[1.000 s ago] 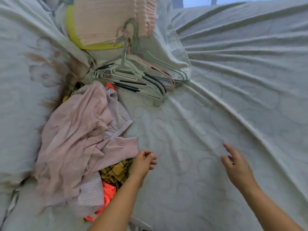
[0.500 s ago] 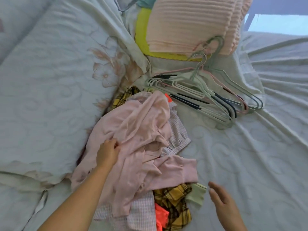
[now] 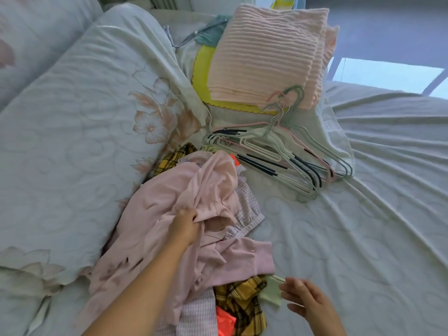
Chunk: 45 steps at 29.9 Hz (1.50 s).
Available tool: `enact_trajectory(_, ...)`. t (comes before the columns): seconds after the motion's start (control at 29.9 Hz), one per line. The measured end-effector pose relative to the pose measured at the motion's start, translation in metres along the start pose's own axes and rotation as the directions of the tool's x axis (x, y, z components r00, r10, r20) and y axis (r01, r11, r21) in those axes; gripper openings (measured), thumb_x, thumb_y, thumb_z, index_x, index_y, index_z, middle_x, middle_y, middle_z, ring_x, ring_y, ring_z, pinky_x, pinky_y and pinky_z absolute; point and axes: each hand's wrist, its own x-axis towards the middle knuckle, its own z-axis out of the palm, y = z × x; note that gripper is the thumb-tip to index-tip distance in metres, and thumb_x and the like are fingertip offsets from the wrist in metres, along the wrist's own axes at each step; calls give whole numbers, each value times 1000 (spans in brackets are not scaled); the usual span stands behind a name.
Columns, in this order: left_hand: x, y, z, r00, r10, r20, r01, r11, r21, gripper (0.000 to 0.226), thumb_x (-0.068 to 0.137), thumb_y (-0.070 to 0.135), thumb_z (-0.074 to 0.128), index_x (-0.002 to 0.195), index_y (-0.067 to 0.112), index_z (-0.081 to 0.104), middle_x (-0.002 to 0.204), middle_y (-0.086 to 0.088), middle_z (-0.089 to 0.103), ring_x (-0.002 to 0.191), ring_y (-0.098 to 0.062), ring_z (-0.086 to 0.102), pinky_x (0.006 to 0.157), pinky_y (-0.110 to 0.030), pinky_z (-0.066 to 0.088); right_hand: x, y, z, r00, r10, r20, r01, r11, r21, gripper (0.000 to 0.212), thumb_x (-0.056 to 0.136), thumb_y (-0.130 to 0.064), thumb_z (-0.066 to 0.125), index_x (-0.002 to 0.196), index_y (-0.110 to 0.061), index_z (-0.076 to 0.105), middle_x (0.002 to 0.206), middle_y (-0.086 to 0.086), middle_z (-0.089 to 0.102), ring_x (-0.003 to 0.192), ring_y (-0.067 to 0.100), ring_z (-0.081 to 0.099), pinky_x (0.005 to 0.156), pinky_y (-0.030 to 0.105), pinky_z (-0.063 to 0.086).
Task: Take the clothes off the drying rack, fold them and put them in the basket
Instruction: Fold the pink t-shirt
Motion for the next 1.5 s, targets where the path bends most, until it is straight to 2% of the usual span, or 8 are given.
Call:
enact_trajectory(0.13, -51, 47, -51, 982, 142, 124, -32, 774, -633, 10, 94, 8, 47, 84, 8, 48, 75, 0, 51, 74, -10, 48, 62, -21, 37, -22, -24, -13, 1000, -22, 21, 20, 996, 86, 22, 96, -10, 44, 90, -3, 65, 71, 2, 73, 76, 25, 63, 63, 31, 46)
enact_trajectory(0.4, -168, 179, -190, 878, 474, -68, -267, 367, -891, 17, 91, 16, 46, 78, 8, 53, 66, -2, 62, 61, -10, 58, 55, -18, 49, -81, -117, -41, 912, -403, 80, 408, 912, -51, 46, 77, -19, 73, 117, -24, 50, 117, 5, 57, 83, 10, 61, 67, 22, 50)
enact_trajectory(0.6, -255, 268, -249, 797, 590, -126, -218, 87, -972, 43, 88, 23, 50, 110, -13, 54, 99, -22, 65, 89, -26, 64, 75, -33, 57, -155, -156, -103, 622, -725, 295, 770, 501, -395, 96, 53, -72, 72, 133, -59, 21, 138, -11, 40, 124, 2, 43, 100, 22, 42)
enact_trajectory(0.74, -295, 321, -262, 790, 602, -120, -116, -47, -992, 41, 96, 26, 34, 105, -3, 61, 89, -9, 71, 83, -17, 67, 73, -26, 57, -185, -175, -142, 257, -927, 275, 830, 67, -553, 102, 68, -64, 68, 148, -34, 12, 153, -7, 22, 140, 12, 26, 111, 28, 28)
enact_trajectory(1.07, -344, 416, -276, 711, 662, -237, -63, -275, -959, 44, 94, 11, 32, 76, 4, 71, 86, -8, 72, 78, -18, 67, 80, -30, 51, -243, -240, -182, -116, -970, 215, 641, -238, -729, 105, 66, -60, 63, 148, -25, 7, 151, 8, 17, 136, 22, 24, 106, 32, 32)
enact_trajectory(1.17, -354, 433, -286, 683, 669, -294, -128, -287, -949, 44, 95, 10, 34, 74, 4, 72, 85, -9, 72, 79, -19, 66, 79, -30, 51, -248, -251, -183, -118, -992, 36, 728, -111, -677, 74, 77, -42, 59, 142, -39, 22, 143, 1, 34, 132, 12, 33, 104, 24, 31)
enact_trajectory(1.3, -339, 421, -299, 770, 547, -328, -187, -299, -936, 28, 93, 9, 37, 83, 4, 63, 94, -14, 68, 79, -21, 65, 74, -30, 53, -290, -296, -204, 158, -959, -236, 923, 228, -309, 15, 90, -28, 50, 79, -34, 58, 73, -2, 59, 64, 0, 49, 60, 18, 39)
enact_trajectory(1.5, -323, 384, -277, 785, 545, -294, -572, 457, -681, 70, 62, 38, 66, 121, 12, 41, 115, -4, 48, 100, -17, 51, 79, -28, 41, -330, -377, -215, 238, -970, -54, 816, 230, -531, 18, 88, -18, 60, 70, -22, 60, 64, -8, 56, 57, -2, 48, 54, 12, 34)
